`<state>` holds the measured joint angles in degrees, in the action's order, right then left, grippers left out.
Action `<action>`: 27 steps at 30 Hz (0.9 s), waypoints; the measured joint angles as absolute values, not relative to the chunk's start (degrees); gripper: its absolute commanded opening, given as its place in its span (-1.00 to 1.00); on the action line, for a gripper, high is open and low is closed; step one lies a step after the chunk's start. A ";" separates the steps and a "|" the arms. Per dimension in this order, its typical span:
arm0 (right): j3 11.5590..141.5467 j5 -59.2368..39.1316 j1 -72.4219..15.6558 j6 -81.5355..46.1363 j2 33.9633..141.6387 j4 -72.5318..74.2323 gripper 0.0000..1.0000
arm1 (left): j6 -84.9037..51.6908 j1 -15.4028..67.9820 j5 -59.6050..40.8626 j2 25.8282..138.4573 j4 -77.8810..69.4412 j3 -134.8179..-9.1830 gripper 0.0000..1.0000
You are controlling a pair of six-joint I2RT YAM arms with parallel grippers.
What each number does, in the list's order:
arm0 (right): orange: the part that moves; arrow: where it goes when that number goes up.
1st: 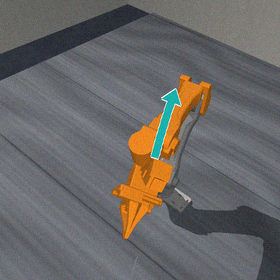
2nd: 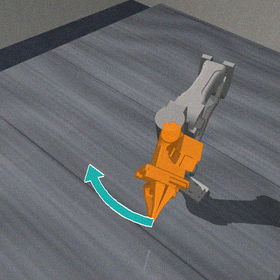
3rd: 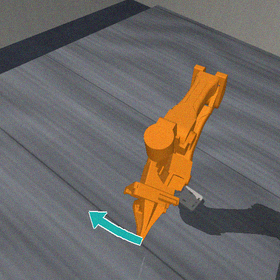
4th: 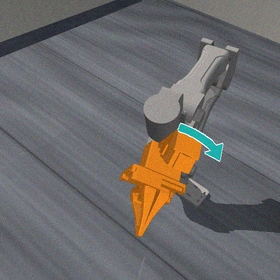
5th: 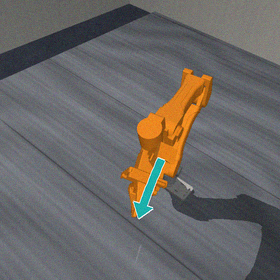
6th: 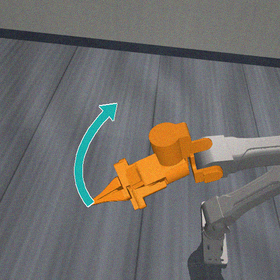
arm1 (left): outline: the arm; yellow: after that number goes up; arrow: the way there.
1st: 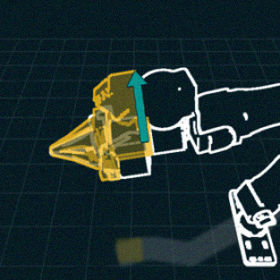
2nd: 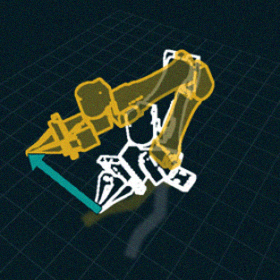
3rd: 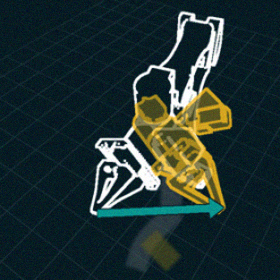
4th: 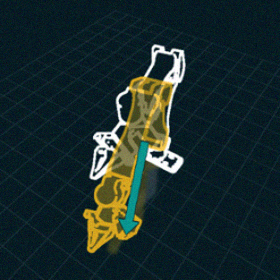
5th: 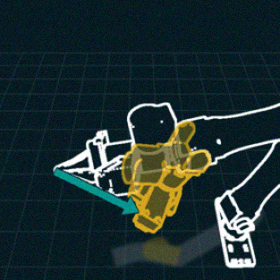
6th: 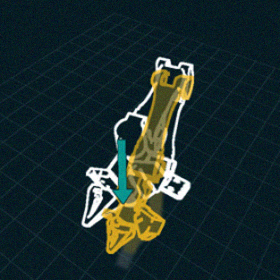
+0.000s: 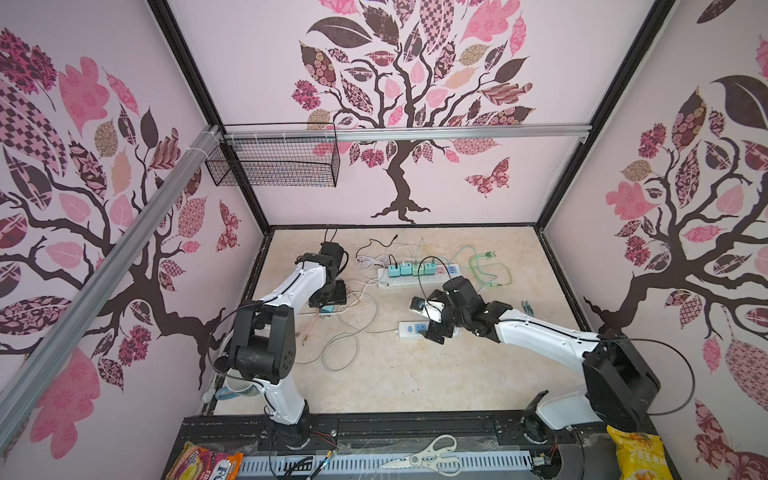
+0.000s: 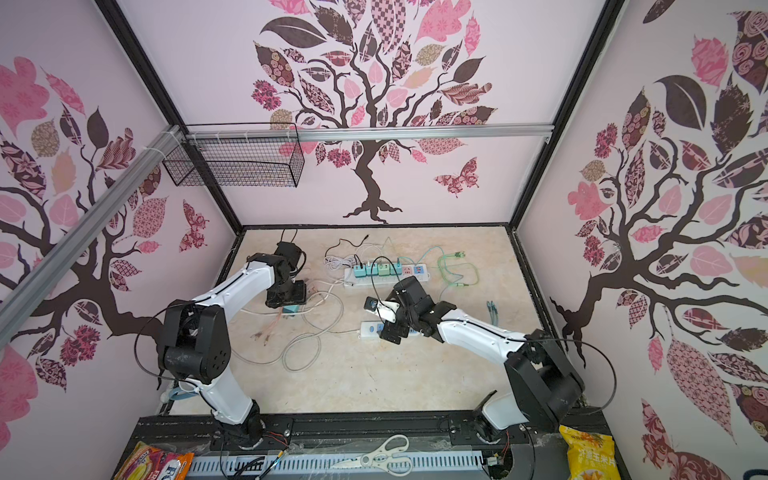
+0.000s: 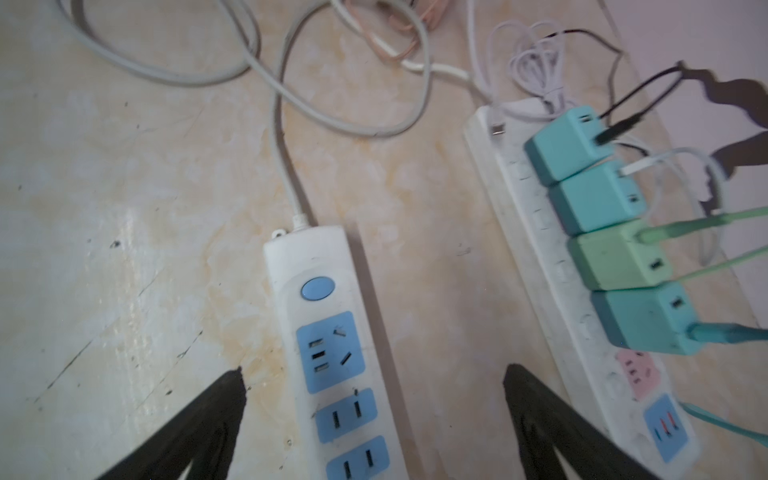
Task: Insert the plug
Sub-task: 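Grasp the teal cube charger with the left gripper while right gripper rises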
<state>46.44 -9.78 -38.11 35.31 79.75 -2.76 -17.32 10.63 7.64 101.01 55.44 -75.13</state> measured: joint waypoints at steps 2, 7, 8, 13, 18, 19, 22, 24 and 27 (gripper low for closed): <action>44.42 -6.28 -38.11 29.98 76.88 2.46 0.99 | -16.49 8.95 5.76 101.89 55.92 -75.13 0.20; 42.74 1.91 -37.78 17.89 73.97 10.02 0.99 | -14.52 5.98 2.28 103.79 56.23 -75.18 0.17; 42.74 2.94 -37.71 16.34 73.95 10.66 0.99 | -14.28 6.00 1.98 104.16 56.23 -75.18 0.17; 42.70 6.87 -37.56 10.13 73.95 12.67 0.99 | -12.99 6.28 1.56 105.93 56.29 -75.20 0.14; 41.50 9.02 -37.56 7.53 73.95 15.07 0.99 | -11.51 6.39 1.32 106.52 56.66 -75.22 0.16; 41.28 9.30 -37.56 7.38 73.95 15.20 0.99 | -11.31 6.46 1.58 106.52 56.69 -75.22 0.16; 40.80 9.89 -37.56 6.96 73.95 15.35 0.99 | -10.92 6.79 3.42 106.50 57.14 -75.40 0.16; 40.73 10.31 -37.56 6.59 73.95 15.49 0.99 | -10.90 7.29 5.63 106.13 57.49 -75.55 0.17; 40.49 10.94 -37.56 6.22 73.95 16.19 0.99 | -10.81 9.13 9.21 103.88 58.00 -75.66 0.17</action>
<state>40.49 10.94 -37.56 6.22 73.95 16.19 -10.81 9.13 9.21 103.88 58.00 -75.66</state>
